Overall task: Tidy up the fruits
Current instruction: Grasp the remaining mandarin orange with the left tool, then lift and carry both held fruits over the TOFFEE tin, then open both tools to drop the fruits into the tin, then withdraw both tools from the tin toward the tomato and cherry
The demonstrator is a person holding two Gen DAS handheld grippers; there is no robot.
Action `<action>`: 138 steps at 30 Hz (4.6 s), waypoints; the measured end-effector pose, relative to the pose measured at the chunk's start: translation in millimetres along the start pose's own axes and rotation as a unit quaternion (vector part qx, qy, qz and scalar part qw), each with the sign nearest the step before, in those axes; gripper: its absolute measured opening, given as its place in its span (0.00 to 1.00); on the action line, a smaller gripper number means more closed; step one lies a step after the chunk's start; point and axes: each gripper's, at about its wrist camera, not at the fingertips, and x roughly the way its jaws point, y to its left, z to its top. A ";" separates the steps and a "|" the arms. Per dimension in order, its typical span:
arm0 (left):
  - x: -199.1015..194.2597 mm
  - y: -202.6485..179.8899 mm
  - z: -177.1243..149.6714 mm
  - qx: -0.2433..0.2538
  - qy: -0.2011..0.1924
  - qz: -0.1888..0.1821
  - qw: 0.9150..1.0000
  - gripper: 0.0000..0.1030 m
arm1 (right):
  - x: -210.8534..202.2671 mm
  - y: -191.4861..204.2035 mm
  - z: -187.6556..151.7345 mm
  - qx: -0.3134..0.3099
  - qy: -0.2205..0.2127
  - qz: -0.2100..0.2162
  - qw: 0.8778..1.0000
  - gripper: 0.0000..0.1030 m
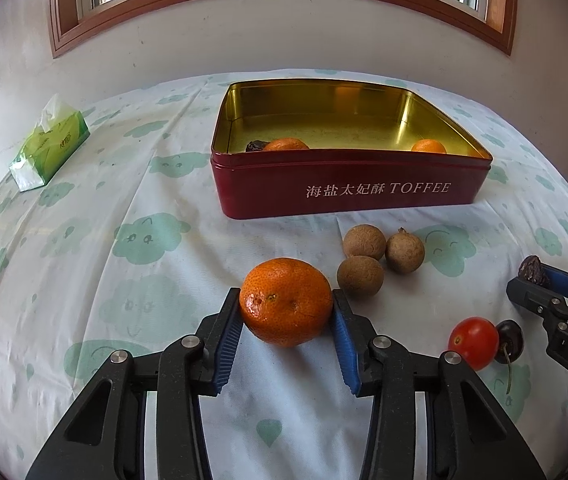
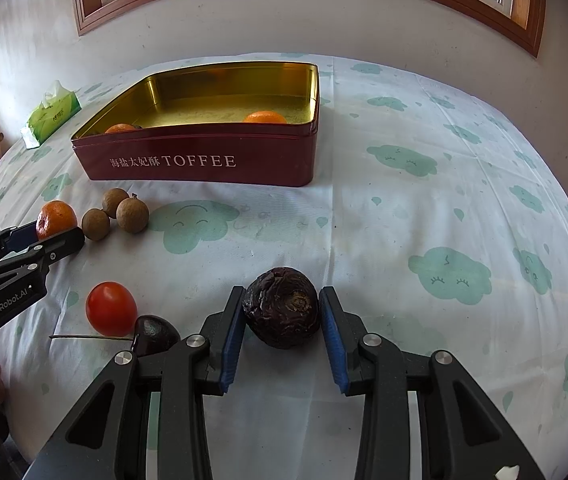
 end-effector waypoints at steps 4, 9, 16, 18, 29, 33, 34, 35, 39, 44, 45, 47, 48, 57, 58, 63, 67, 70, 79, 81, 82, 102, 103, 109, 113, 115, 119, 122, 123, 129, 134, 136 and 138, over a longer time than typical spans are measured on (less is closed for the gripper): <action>-0.1 -0.1 -0.3 0.000 0.000 0.000 1.000 0.42 | -0.1 -0.7 -0.2 0.000 0.000 0.000 1.000 0.33; -0.9 -0.8 -1.0 0.003 -0.002 0.003 1.000 0.42 | -0.3 -1.8 0.2 -0.003 0.001 -0.002 1.000 0.32; -1.5 1.4 -1.1 -0.001 0.000 -0.002 1.000 0.42 | -0.7 -2.1 1.6 -0.006 0.004 -0.003 1.000 0.32; -1.6 1.3 -1.1 -0.001 0.001 -0.001 1.000 0.42 | -0.9 -2.1 1.5 -0.005 0.006 -0.002 1.000 0.32; -10.5 0.1 -1.1 -0.005 0.002 -0.011 1.000 0.42 | -6.1 -4.0 1.1 0.002 0.006 0.001 1.000 0.32; -15.1 0.9 -0.3 -0.007 -0.001 -0.014 1.000 0.42 | -9.6 -5.6 3.1 0.005 0.003 0.004 1.000 0.32; -16.5 1.2 0.2 -0.007 -0.002 -0.015 1.000 0.42 | -10.6 -5.6 3.9 0.005 0.003 0.005 1.000 0.32; -17.5 1.4 0.8 -0.006 -0.003 -0.014 1.000 0.42 | -11.7 -5.2 4.8 0.005 0.001 0.005 1.000 0.32; -22.4 1.2 4.1 -0.007 -0.007 -0.017 1.000 0.42 | -15.4 -3.9 8.8 0.003 -0.003 0.008 1.000 0.32; -28.2 -0.6 10.3 0.000 -0.016 -0.021 1.000 0.42 | -19.3 -1.1 17.1 -0.002 -0.009 0.009 1.000 0.32; -29.2 -0.3 11.8 0.000 -0.018 -0.021 1.000 0.42 | -20.4 -0.3 19.4 -0.004 -0.011 0.009 1.000 0.32; -31.4 0.7 15.4 0.000 -0.022 -0.022 1.000 0.42 | -23.1 0.9 25.8 -0.007 -0.017 0.010 1.000 0.32; -32.8 1.1 17.8 0.000 -0.025 -0.022 0.999 0.42 | -24.6 1.3 29.6 -0.009 -0.020 0.010 1.000 0.32; -38.1 4.3 46.2 0.000 -0.046 -0.018 0.999 0.42 | -29.1 4.8 63.8 -0.016 -0.038 0.017 0.999 0.32; -37.8 4.3 49.4 0.000 -0.047 -0.019 0.999 0.42 | -28.8 5.6 66.7 -0.018 -0.040 0.017 0.999 0.32; -32.9 1.9 65.6 0.003 -0.052 -0.019 0.998 0.42 | -23.6 11.0 79.9 -0.024 -0.040 0.021 0.999 0.32; -26.2 -0.9 79.6 0.006 -0.055 -0.018 0.998 0.42 | -16.9 15.3 90.4 -0.030 -0.039 0.025 0.998 0.32; -18.7 0.0 87.9 0.004 -0.052 -0.018 0.998 0.42 | -10.3 17.6 97.6 -0.030 -0.036 0.028 0.998 0.32; 9.0 -0.4 104.9 0.005 -0.036 -0.013 0.999 0.42 | 16.1 22.5 118.8 -0.033 -0.024 0.041 0.998 0.32; 15.3 -1.3 107.1 0.005 -0.031 -0.014 0.999 0.42 | 22.7 23.6 122.4 -0.035 -0.020 0.042 0.998 0.32; 18.0 -1.4 107.9 0.005 -0.029 -0.013 0.999 0.42 | 25.8 24.0 123.8 -0.036 -0.018 0.042 0.998 0.32; 45.7 -6.4 112.6 0.010 -0.019 0.006 1.000 0.42 | 53.5 26.1 133.7 -0.040 -0.002 0.050 0.998 0.33; 45.7 -6.4 112.6 0.010 -0.019 0.006 1.000 0.42 | 53.7 26.1 133.7 -0.040 -0.002 0.050 0.998 0.34; 44.4 -6.7 111.5 0.013 -0.017 0.001 1.000 0.43 | 52.4 25.6 133.1 -0.034 -0.001 0.050 0.998 0.40; 42.8 -9.5 111.1 0.015 -0.018 -0.004 1.000 0.46 | 48.6 24.8 131.9 -0.035 -0.003 0.048 0.998 0.40; 40.3 -11.7 110.6 0.018 -0.022 -0.002 1.000 0.50 | 47.1 24.0 131.3 -0.036 -0.003 0.046 0.998 0.42; 35.0 -12.3 109.2 0.018 -0.026 -0.001 0.999 0.52 | 43.2 22.1 129.3 -0.034 -0.006 0.043 0.998 0.45; 31.0 -10.8 105.6 0.017 -0.024 0.002 1.000 0.52 | 39.5 22.2 127.0 -0.034 -0.007 0.042 0.999 0.45; 29.4 -10.2 103.6 0.017 -0.024 0.004 1.000 0.52 | 37.8 22.5 126.0 -0.034 -0.008 0.041 0.999 0.45; 12.2 -7.0 91.0 0.015 -0.031 0.012 0.999 0.52 | 24.7 25.4 118.5 -0.035 -0.015 0.040 0.998 0.45; -1.6 -6.0 79.0 0.018 -0.031 0.011 0.999 0.52 | 10.4 25.6 110.6 -0.033 -0.022 0.036 0.999 0.45; -6.6 -6.1 73.1 0.017 -0.030 0.010 0.999 0.52 | 4.4 25.2 105.7 -0.031 -0.024 0.036 0.999 0.45; -12.3 -6.4 66.1 0.017 -0.029 0.010 0.999 0.52 | -1.1 24.9 98.5 -0.029 -0.025 0.035 0.999 0.45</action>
